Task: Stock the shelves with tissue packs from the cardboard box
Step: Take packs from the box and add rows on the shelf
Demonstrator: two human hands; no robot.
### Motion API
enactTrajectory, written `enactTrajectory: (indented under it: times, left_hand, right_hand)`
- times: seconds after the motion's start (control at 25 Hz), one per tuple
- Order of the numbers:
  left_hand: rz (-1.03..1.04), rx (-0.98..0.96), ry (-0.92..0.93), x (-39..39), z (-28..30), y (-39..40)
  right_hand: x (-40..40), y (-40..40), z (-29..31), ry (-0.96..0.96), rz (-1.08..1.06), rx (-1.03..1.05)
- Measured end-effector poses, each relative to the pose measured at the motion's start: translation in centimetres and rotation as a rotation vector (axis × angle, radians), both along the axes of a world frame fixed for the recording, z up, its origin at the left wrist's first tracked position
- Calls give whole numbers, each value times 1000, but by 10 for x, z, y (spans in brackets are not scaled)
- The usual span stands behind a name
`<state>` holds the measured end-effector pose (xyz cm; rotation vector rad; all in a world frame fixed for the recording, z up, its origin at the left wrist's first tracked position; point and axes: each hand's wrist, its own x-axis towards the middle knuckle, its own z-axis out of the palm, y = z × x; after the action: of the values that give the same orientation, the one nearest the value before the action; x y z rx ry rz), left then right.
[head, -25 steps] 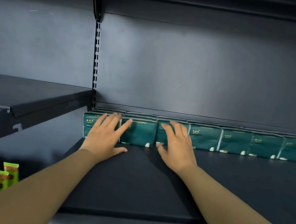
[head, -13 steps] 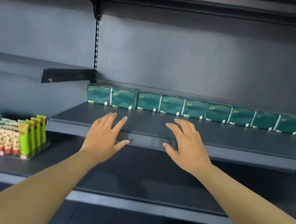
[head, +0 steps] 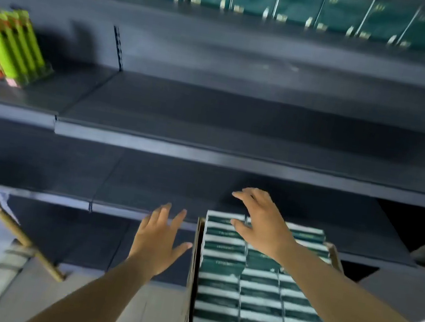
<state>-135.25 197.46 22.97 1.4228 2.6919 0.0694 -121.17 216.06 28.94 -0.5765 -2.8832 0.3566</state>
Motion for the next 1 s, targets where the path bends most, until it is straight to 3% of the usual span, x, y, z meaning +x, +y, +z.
enactTrajectory:
  times: [0.12, 0.24, 0.48, 0.6, 0.76, 1.0]
  left_hand:
    - [-21, -187, -141, 33, -72, -9]
    - [-36, -257, -197, 49, -122, -9]
    - [18, -216, -243, 52, -163, -2]
    - [33, -190, -223, 53, -160, -1]
    - [59, -93, -180, 54, -131, 3]
    - [9, 84, -24, 48, -34, 13]
  right_hand:
    - [14, -5, -72, -127, 21, -154]
    - [22, -8, -127, -233, -8, -230]
    - [26, -4, -164, -177, -6, -11]
    - [29, -4, -163, -166, 33, 44]
    - [36, -3, -144, -133, -3, -51]
    - [51, -3, -49, 24, 0, -183]
